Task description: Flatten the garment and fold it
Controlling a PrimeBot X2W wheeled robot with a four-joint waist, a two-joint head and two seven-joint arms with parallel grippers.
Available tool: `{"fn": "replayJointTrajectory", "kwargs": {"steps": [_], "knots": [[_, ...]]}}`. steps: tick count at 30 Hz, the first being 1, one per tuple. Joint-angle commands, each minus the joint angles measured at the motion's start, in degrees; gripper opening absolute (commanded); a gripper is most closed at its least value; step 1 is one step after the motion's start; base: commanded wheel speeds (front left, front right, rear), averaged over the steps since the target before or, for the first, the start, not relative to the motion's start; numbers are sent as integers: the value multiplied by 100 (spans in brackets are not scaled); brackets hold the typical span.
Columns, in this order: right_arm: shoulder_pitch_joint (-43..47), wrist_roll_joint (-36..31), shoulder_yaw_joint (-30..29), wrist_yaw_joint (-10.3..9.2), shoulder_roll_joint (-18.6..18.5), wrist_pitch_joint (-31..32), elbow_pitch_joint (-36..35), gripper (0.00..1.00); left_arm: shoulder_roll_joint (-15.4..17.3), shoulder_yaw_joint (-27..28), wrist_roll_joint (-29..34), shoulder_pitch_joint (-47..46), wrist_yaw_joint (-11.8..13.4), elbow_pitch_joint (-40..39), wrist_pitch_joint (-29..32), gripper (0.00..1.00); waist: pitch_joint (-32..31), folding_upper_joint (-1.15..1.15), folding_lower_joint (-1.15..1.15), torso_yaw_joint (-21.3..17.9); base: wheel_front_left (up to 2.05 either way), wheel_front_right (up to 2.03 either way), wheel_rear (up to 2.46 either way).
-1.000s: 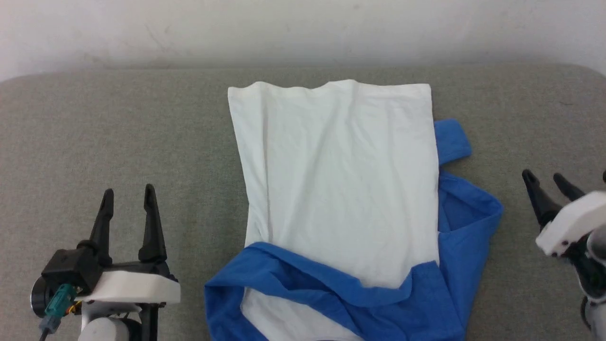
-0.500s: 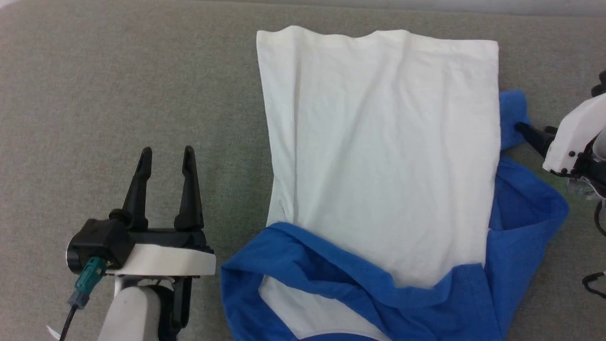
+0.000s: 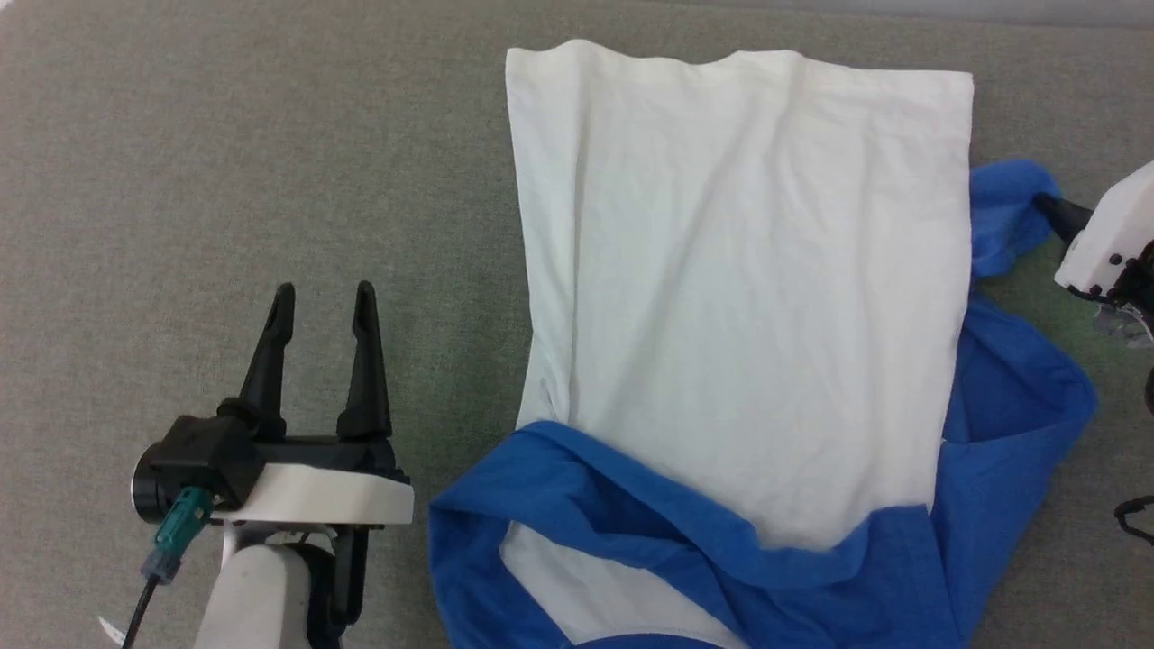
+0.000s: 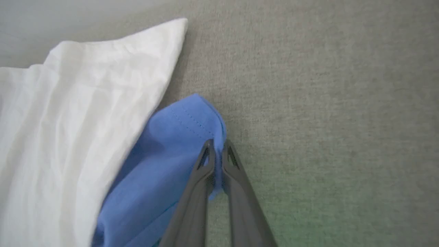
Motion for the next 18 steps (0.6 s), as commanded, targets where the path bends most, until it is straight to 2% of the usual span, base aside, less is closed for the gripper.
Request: {"fn": "replayJointTrajectory", "kwargs": {"steps": [1,5,10,14,18], "knots": [[68,-29,-66,-4,-30,-279,-51,0,-23,42,62,27,-42,23,-27,100,-228,0,-1,-147,0,0,0],[14,-137,-290,-4,-205,-1254,-316,0,-35,131,120,125,-81,92,-27,100,-532,0,-1,-280,0,0,0],[2,-298,-150,-4,-196,-1864,-755,0,-43,218,154,286,-133,201,-27,100,-938,0,-1,-439,0,0,0],[53,-458,297,-4,86,-1937,-1362,0,-49,258,162,426,-162,243,-27,100,-1233,0,-1,-528,0,0,0],[246,-520,974,-4,604,-1869,-2179,0,-41,275,163,525,-196,281,-27,100,-1446,0,-1,-586,0,0,0]]}}
